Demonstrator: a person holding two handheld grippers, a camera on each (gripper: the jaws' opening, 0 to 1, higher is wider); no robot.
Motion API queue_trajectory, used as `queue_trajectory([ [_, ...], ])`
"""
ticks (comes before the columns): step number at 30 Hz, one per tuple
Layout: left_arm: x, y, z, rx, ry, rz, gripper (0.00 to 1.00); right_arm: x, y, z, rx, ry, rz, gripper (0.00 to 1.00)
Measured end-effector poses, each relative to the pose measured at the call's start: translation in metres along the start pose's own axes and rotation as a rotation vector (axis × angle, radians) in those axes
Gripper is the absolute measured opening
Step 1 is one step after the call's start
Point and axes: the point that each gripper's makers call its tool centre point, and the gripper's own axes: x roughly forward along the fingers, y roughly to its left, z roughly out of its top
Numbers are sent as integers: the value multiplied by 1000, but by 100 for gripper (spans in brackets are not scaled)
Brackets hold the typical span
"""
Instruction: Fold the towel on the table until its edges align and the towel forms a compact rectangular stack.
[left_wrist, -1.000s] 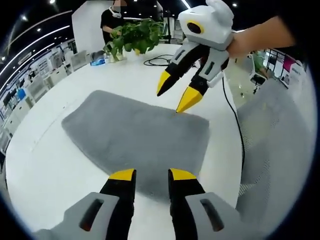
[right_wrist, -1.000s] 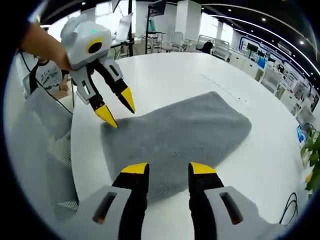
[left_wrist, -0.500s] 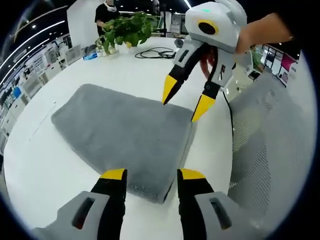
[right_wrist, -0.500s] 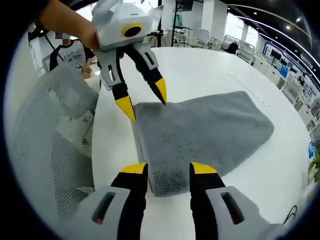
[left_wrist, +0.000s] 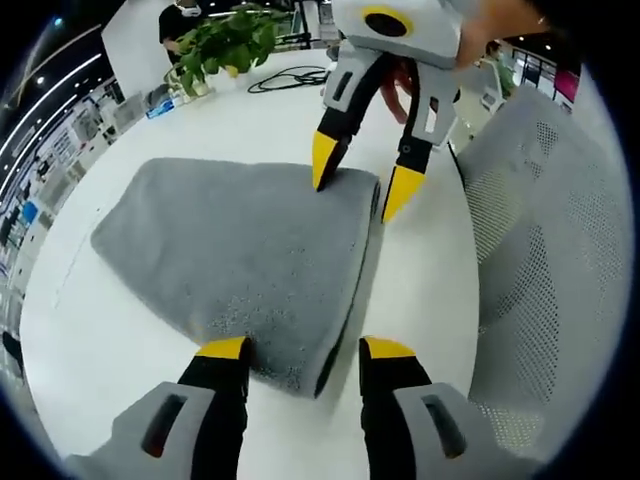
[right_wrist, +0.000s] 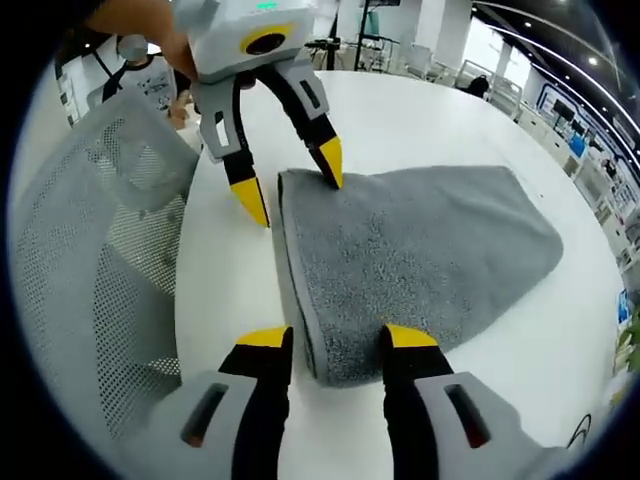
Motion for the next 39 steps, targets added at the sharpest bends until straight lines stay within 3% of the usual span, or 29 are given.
queue_trajectory([
  [7, 3, 5, -2, 14, 24, 7, 38, 9, 2, -6, -62, 35, -19, 35],
  [8, 4, 4, -2, 21, 21, 0, 38, 8, 2, -3, -76, 17, -21, 35],
  [15, 5, 5, -2, -4, 3, -16, 36, 8, -4, -6, -47, -20, -26, 28],
  [25, 7, 7, -2, -12, 26, -21, 33, 8, -7, -6, -66, 0, -13, 22],
  [35, 10, 17, 2, 48, 60, 13, 15, 11, -13, -6, -85, 80, -28, 12],
  [39, 11, 19, 3, 35, 56, 7, 11, 11, -17, -7, -35, 84, -32, 8],
])
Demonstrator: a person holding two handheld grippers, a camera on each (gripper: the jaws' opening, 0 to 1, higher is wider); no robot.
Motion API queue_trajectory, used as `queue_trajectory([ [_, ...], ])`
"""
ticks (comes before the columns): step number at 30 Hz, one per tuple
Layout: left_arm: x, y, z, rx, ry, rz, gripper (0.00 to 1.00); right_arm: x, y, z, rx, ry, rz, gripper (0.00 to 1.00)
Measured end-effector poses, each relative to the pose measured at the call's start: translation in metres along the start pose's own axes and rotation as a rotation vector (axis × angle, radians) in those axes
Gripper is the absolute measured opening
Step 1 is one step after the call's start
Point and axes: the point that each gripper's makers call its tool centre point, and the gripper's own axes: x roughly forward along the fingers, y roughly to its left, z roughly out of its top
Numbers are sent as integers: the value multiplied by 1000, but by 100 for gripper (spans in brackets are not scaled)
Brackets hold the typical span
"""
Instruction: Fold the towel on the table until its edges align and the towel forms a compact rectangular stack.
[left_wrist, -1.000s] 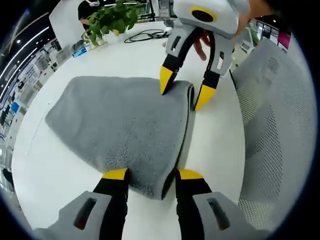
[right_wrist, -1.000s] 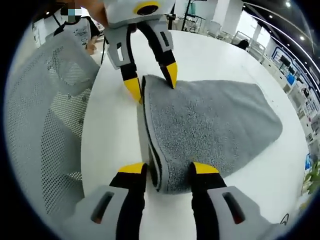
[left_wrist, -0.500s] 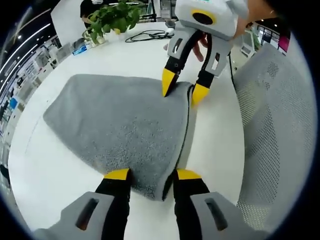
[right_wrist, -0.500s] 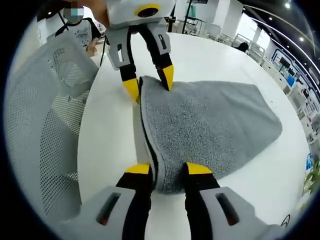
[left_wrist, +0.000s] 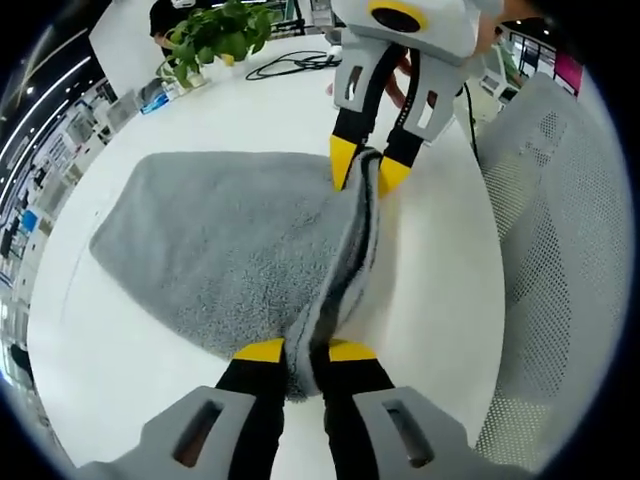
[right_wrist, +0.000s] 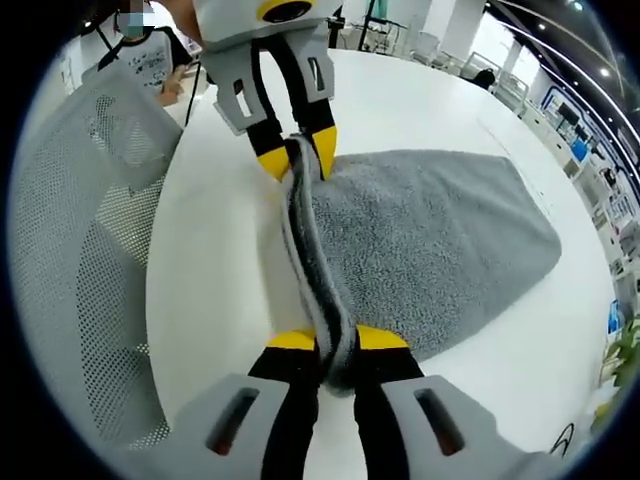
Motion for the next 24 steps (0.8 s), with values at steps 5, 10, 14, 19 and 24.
queue_trajectory([
  [5, 0, -2, 1, 0, 5, 3, 9, 1, 0, -1, 11, 36, 24, 6],
  [10, -1, -9, 2, -11, 13, -7, 9, -2, 5, -4, 21, 49, 57, 5],
  [14, -3, -17, 2, -17, 13, -18, 8, -5, 12, -7, 41, 49, 82, 4],
  [19, -4, -30, 3, -22, 21, -59, 8, -9, 23, -12, 65, 57, 116, 4],
  [24, -6, -39, 2, -23, 24, -70, 8, -12, 33, -14, 87, 63, 129, 4],
])
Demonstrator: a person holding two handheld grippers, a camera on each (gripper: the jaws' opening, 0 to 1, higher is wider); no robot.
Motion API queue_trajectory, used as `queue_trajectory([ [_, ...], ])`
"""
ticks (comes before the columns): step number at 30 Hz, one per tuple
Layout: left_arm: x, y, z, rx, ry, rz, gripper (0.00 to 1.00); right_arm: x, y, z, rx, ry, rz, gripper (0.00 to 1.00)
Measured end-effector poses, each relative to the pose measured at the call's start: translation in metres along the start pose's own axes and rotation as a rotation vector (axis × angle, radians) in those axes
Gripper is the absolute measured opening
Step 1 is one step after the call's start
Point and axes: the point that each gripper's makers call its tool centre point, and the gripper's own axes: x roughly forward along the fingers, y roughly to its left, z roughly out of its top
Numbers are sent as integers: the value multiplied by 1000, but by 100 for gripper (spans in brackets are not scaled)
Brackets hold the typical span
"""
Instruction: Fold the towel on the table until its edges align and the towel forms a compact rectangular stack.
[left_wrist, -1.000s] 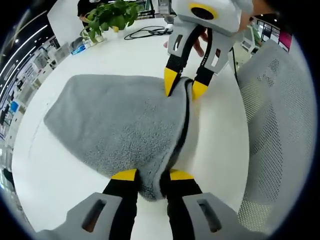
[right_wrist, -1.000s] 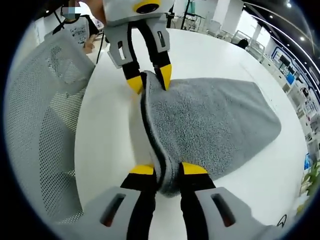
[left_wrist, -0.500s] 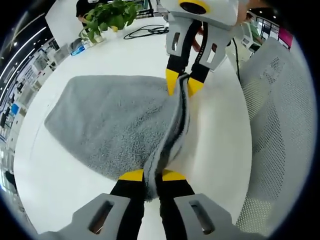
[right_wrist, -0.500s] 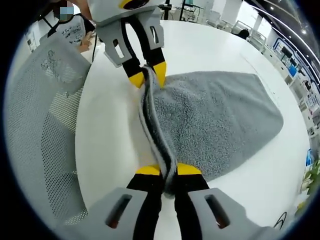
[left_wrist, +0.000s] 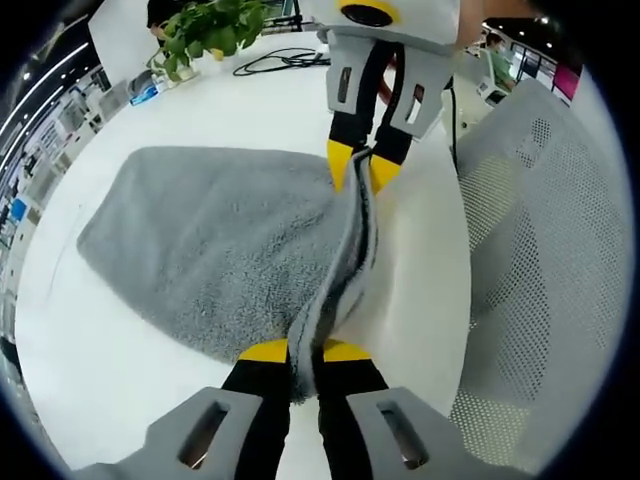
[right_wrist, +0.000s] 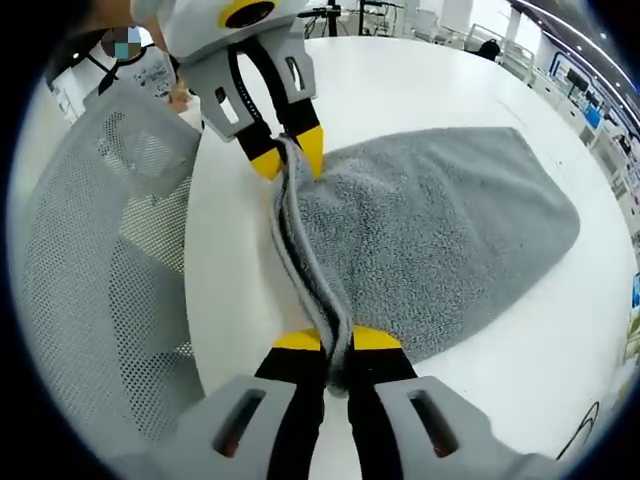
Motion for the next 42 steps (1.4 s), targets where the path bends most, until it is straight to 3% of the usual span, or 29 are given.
queue_trajectory([
  [5, -2, -7, -2, -47, -25, -35, 8, -2, 12, -3, 87, -17, 52, 4],
  [8, -3, -10, -2, -64, -28, -44, 8, -3, 13, -4, 97, -30, 59, 4],
  [24, -7, -40, -6, -55, -3, -91, 8, -6, 40, -12, 83, -19, 100, 5],
  [26, -8, -45, -7, -56, 6, -123, 8, -6, 44, -12, 84, -19, 110, 5],
  [28, -9, -50, -8, -115, 5, -161, 9, -7, 47, -13, 80, -14, 121, 5],
  [33, -14, -57, -8, -85, 7, -194, 8, -12, 55, -14, 89, 6, 149, 5],
  [42, -29, -70, -10, -91, -43, -233, 8, -23, 75, -11, 116, -32, 186, 5],
])
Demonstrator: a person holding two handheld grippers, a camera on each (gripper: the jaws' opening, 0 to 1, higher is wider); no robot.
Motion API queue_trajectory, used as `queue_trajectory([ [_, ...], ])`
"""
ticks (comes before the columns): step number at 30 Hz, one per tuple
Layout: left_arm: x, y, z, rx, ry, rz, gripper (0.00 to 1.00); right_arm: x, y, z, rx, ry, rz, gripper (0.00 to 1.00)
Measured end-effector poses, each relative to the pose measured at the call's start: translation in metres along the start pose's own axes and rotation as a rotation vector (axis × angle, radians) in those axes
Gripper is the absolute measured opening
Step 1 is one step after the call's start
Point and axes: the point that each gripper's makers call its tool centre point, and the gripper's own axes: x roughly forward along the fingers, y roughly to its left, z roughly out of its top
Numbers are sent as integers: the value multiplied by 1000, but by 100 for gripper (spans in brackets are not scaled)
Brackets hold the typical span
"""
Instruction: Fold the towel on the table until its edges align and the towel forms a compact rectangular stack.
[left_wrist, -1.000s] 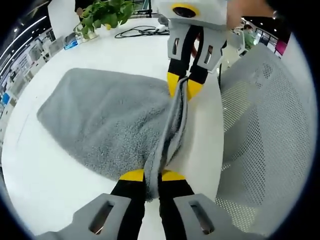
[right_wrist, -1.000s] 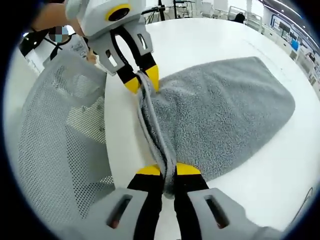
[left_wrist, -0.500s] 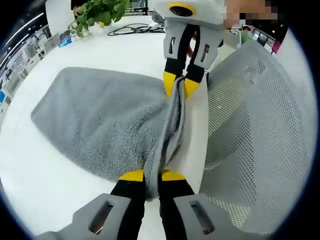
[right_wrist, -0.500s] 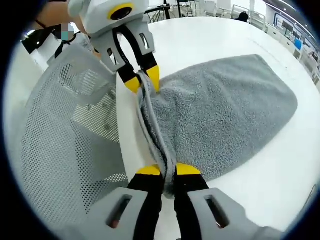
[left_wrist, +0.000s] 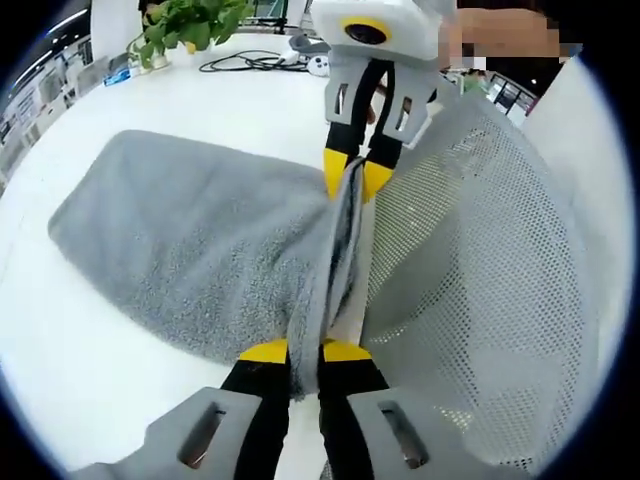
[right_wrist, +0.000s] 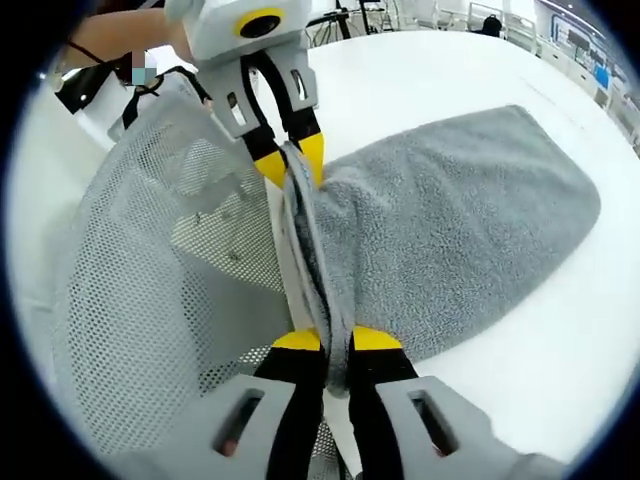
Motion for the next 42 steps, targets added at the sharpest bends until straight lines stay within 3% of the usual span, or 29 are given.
queue_trajectory([
  [6, -15, 4, 9, -30, -38, 10, 9, -15, 1, 11, -6, -27, 5, 5],
  [19, -60, 31, 46, -37, -154, 60, 9, -58, -12, 44, -30, -111, -30, 5],
  [26, -78, 48, 68, 1, -172, 112, 9, -79, -35, 61, -41, -147, -94, 5],
  [37, -105, 76, 97, 17, -226, 185, 9, -113, -71, 89, 68, -274, -214, 5],
  [42, -109, 94, 106, 26, -240, 250, 9, -118, -82, 97, 86, -292, -252, 5],
])
